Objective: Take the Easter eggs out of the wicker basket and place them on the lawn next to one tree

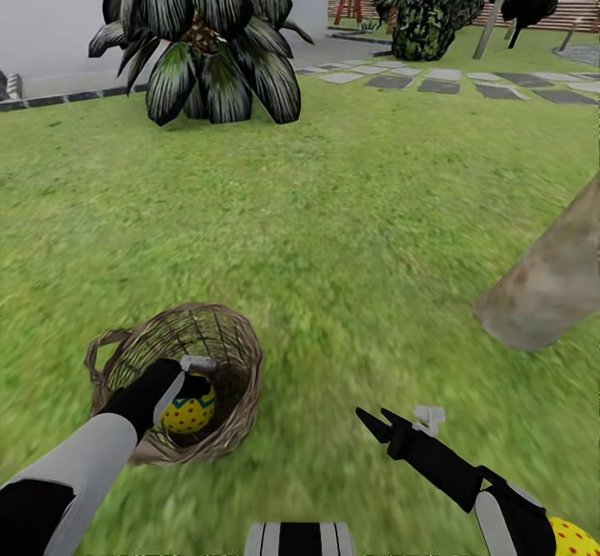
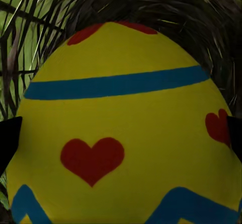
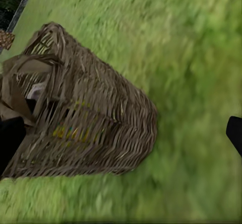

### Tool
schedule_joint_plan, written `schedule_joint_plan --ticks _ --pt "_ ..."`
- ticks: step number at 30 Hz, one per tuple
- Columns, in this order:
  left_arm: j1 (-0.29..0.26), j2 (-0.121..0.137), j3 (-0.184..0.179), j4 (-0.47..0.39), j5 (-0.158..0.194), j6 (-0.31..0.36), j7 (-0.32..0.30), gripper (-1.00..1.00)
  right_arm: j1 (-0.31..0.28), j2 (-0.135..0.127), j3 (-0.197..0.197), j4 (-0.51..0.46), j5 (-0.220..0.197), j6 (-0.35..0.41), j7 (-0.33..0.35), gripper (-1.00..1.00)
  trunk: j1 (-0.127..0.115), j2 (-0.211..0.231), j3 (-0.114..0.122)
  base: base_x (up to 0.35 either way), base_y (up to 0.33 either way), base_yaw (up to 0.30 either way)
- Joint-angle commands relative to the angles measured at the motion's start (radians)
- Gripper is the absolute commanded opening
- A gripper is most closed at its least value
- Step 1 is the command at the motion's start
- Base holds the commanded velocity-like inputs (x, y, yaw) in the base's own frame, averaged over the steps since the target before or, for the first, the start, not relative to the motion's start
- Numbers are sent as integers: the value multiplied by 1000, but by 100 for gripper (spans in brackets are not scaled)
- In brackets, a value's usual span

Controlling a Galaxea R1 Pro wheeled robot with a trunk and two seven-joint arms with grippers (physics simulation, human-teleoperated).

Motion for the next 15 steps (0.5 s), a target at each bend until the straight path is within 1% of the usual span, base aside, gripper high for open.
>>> schedule_joint_plan --ticks 1,13,15 --pt "0 1 -7 -3 8 6 2 -100 -1 1 -2 0 -5 7 2 100 -1 0 3 -81 0 0" --pt "0 1 -8 -9 9 18 2 -100 0 1 -2 0 -5 7 2 100 -6 3 50 -11 0 0" --pt "1 1 -7 -26 9 23 2 -100 0 1 -2 0 -5 7 2 100 -7 3 57 0 0 0"
